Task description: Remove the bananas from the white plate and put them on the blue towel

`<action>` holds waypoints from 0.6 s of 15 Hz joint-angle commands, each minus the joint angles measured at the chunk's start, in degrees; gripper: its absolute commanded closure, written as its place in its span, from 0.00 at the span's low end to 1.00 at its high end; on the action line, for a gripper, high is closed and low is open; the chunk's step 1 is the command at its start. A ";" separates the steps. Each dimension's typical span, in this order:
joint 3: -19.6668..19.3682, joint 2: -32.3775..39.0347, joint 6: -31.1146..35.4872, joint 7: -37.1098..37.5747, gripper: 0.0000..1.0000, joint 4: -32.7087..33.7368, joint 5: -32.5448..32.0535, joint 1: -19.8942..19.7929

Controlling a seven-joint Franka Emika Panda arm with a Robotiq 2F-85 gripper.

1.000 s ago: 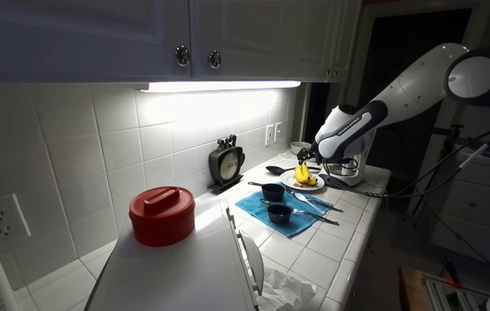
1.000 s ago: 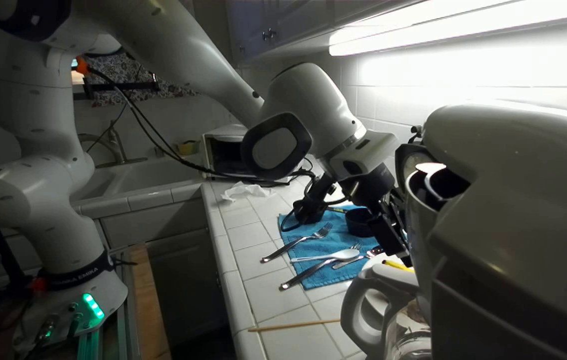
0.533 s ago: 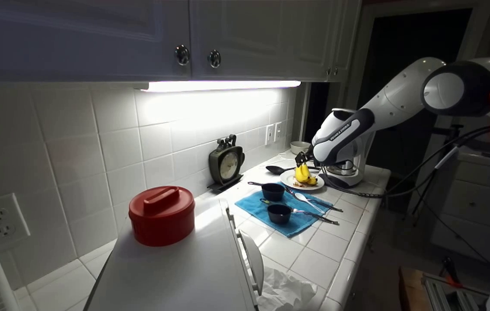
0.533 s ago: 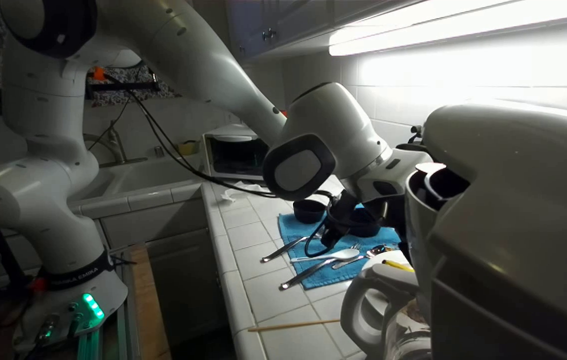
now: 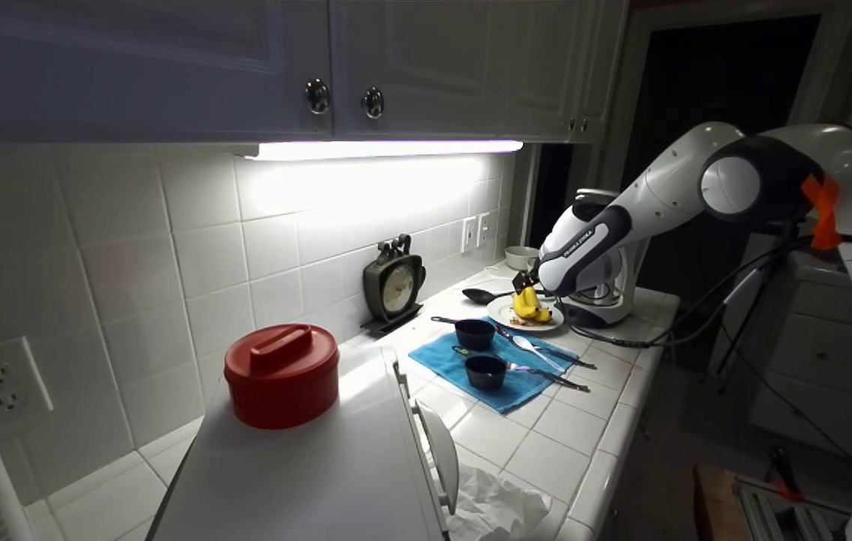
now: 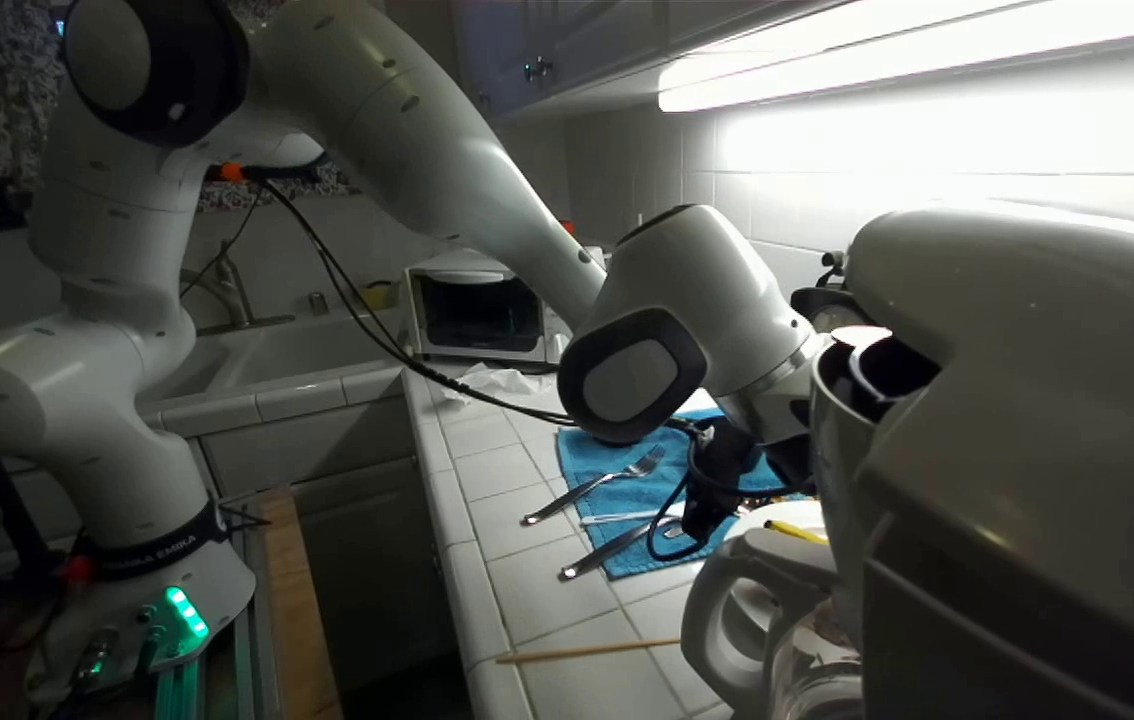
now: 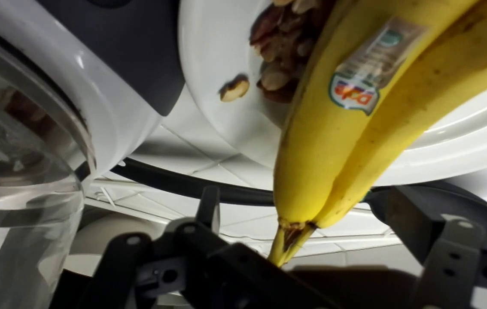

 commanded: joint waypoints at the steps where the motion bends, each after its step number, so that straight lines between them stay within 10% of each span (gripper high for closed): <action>1: -2.01 3.98 2.02 -0.41 0.00 3.50 2.39 1.53; 9: -0.78 6.20 4.71 0.25 0.00 5.95 5.75 1.33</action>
